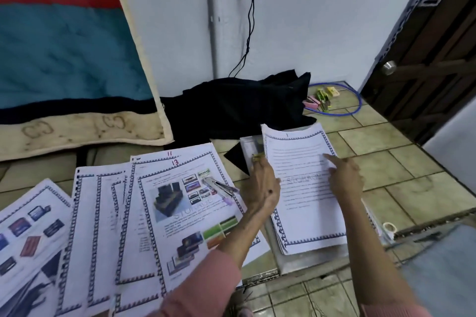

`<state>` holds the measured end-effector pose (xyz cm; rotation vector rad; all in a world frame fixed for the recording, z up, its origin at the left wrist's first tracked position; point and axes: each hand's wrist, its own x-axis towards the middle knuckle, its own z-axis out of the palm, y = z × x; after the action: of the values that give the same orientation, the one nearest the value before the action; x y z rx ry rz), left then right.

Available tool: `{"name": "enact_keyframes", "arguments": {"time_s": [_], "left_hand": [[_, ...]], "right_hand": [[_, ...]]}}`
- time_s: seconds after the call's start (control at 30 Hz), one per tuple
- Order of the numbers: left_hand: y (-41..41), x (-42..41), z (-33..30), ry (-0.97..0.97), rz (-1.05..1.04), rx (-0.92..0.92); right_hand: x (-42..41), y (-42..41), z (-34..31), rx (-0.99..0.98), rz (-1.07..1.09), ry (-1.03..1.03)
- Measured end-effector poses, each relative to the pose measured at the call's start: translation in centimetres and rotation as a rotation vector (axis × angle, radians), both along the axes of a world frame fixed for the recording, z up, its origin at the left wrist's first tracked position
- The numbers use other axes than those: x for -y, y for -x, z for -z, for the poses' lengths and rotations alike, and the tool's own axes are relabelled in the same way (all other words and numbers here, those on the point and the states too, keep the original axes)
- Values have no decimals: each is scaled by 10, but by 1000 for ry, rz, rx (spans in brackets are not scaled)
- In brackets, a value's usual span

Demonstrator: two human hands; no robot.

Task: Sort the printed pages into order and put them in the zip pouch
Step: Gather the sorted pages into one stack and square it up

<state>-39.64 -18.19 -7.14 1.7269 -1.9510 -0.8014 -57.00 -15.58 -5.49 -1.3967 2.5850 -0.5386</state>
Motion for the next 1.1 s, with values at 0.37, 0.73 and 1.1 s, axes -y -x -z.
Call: {"name": "enact_keyframes", "arguments": {"time_s": [0.37,0.73,1.1], "left_hand": [[-149,-22,-10,86,-297,226],[-217,-54,27,-20,-157,438],[-226,-55,14,-57,-141,306]], "right_hand": [[-1,-146,-7,97,-592,205],[10,-194,33,-47,-555,268],[-2,-227,24,-83,-471,260]]}}
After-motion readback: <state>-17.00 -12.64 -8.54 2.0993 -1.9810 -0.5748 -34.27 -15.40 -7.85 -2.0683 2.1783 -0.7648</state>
